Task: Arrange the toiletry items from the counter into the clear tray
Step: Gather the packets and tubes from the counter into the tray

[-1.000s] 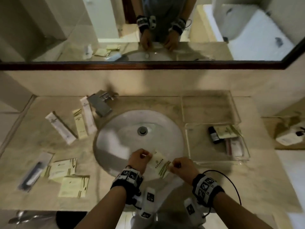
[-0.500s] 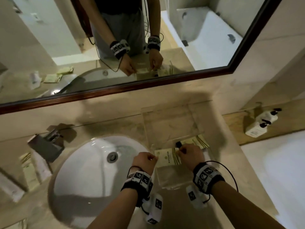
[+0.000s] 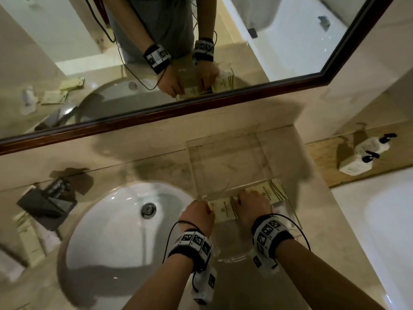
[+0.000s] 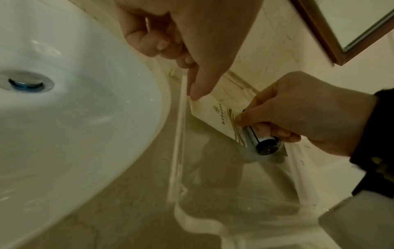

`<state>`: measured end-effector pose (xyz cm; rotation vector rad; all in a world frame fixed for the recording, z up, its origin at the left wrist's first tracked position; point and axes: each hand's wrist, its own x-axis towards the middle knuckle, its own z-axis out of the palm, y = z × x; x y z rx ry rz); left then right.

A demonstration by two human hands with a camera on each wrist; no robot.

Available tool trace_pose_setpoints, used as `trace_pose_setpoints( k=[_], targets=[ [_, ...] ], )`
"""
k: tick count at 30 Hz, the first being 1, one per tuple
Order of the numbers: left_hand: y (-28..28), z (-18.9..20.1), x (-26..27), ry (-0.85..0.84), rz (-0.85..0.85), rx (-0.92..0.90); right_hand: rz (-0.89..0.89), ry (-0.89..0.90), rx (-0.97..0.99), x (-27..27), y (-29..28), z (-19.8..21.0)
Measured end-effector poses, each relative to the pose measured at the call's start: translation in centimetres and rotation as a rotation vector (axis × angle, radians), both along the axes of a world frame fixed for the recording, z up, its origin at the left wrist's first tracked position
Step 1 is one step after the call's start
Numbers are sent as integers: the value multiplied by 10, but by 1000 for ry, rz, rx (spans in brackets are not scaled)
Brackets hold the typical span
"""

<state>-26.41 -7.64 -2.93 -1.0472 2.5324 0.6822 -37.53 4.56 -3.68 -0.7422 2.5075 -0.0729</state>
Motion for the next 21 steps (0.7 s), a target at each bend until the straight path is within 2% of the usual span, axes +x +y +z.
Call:
trace_pose_setpoints(
  k=[6,11,16,21],
  targets=[
    [-2,-5,-3,58,21,1,-12,31,-18,0,-2,4],
    [-5,2,19,184,80,58,-71,-2,-98,7,-3,23],
    [-20,17,65,245,221,62,-52,-169,-269,39,-35,41],
    [-48,30,147,238,463,19,60,-293,-379,112,-100,42]
  ],
)
